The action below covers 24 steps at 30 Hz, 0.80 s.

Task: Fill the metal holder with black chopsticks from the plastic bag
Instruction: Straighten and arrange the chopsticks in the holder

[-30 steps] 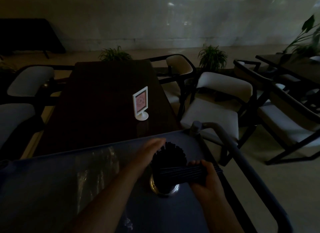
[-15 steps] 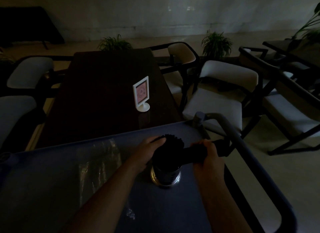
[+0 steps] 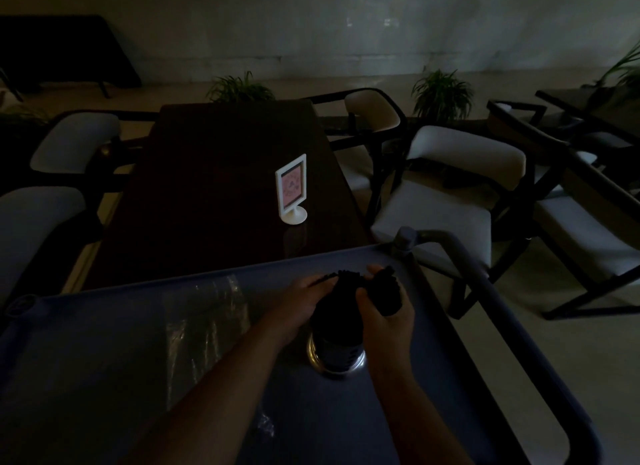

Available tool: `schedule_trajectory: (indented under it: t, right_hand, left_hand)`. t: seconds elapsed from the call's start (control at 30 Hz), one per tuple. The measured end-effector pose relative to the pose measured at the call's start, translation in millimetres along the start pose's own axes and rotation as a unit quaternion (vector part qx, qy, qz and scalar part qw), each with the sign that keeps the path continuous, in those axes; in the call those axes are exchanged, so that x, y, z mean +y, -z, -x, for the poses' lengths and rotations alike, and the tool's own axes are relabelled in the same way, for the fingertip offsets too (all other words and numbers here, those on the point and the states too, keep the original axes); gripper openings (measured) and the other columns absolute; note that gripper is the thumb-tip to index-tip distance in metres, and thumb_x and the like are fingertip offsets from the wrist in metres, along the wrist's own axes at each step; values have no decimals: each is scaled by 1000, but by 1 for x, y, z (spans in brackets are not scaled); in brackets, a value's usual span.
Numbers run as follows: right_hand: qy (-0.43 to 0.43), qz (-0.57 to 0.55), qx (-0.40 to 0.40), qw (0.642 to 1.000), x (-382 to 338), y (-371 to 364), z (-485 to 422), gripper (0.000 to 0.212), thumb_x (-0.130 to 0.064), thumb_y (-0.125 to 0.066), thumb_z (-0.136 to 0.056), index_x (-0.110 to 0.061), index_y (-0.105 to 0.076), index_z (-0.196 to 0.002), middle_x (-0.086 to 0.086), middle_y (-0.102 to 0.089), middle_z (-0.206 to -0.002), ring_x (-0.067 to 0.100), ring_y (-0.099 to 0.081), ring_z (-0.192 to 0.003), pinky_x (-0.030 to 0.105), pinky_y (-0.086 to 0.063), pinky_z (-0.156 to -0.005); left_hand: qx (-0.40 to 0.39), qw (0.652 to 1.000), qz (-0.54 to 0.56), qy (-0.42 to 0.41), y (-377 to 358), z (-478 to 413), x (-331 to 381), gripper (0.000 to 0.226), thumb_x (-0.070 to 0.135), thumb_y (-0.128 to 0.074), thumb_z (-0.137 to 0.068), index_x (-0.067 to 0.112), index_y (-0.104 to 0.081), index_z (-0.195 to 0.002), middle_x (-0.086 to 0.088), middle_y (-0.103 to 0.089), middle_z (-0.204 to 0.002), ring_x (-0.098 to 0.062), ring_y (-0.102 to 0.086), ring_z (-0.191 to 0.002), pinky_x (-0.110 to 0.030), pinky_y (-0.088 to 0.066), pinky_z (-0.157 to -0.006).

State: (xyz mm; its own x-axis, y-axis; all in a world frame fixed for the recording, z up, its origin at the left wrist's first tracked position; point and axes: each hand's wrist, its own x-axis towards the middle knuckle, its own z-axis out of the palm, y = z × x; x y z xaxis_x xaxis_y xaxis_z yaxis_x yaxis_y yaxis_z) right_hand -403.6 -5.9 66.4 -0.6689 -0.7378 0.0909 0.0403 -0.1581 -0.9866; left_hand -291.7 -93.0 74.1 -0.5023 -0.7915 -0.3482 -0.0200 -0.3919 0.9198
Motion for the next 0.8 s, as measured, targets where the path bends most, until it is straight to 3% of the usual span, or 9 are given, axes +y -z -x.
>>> schedule_trajectory:
  t: [0.1,0.2,0.3,0.37,0.5,0.57,0.63,0.7,0.8]
  right_hand:
    - [2,42,-19,999,5,0,1,56,2,-67,-83,-22,-57,-133,-15,-65,-118,-5,-62,-109,9,-51,-81]
    - [-13,93,-15,995,12,0,5,55,2,-69,-82,-20,-57,-131,-4,-67,-121,7,-63,-113,31,-54,-95]
    - [-7,99,-14,995,13,-1,7,62,5,-69,-79,-30,-57,-129,-20,-65,-113,-6,-62,-107,9,-50,-83]
    - [11,110,-12,994,13,-3,8,70,5,-70,-79,-29,-51,-138,-32,-60,-111,-18,-58,-105,-2,-44,-76]
    - [1,120,-16,993,15,-2,15,97,0,-72,-81,-59,-25,-142,-46,-55,-106,-27,-53,-100,-5,-42,-69]
    - [-15,113,-9,993,19,1,13,103,-4,-75,-79,-60,-17,-143,-50,-54,-107,-27,-53,-100,-6,-42,-66]
    - [-40,99,-7,994,25,3,11,105,-6,-79,-77,-51,-17,-148,-41,-54,-116,-23,-54,-102,-5,-42,-66]
    - [-79,97,-21,992,32,3,9,94,-2,-78,-76,-32,-27,-150,-21,-53,-126,-11,-57,-106,-1,-47,-68]
    - [-98,129,-91,983,37,3,-3,60,1,-76,-78,-4,-51,-132,12,-64,-125,26,-65,-111,35,-59,-85]
  left_hand:
    - [10,1000,-4,3,-2,1,2,25,23,-60,-93,33,-79,-80,8,-79,-83,-5,-73,-78,-16,-55,-63]
    - [14,1000,-24,7,-1,0,1,22,26,-61,-92,32,-79,-81,7,-79,-86,-7,-73,-81,-18,-56,-68]
    - [25,999,-34,3,-2,2,1,15,27,-60,-93,23,-75,-96,-4,-76,-103,-20,-70,-100,-33,-53,-89]
    - [21,999,-42,-2,-3,3,2,17,27,-59,-94,21,-73,-101,-5,-75,-106,-20,-69,-102,-35,-51,-92]
    - [25,998,-49,-4,-5,7,4,14,32,-60,-92,32,-71,-84,16,-75,-81,3,-70,-77,-12,-53,-66]
    - [41,997,-67,-15,-5,9,4,12,41,-61,-89,37,-70,-81,19,-72,-84,8,-66,-75,-12,-49,-62]
    - [46,997,-67,-13,-4,13,3,18,59,-59,-83,44,-69,-87,24,-65,-93,9,-60,-85,-19,-45,-68]
    - [30,998,-44,-18,-3,15,1,45,75,-53,-71,45,-67,-102,26,-62,-101,6,-56,-96,-25,-44,-78]
    - [25,999,-26,-32,-4,19,2,45,72,-55,-73,45,-68,-107,11,-66,-120,-8,-60,-112,-35,-45,-99]
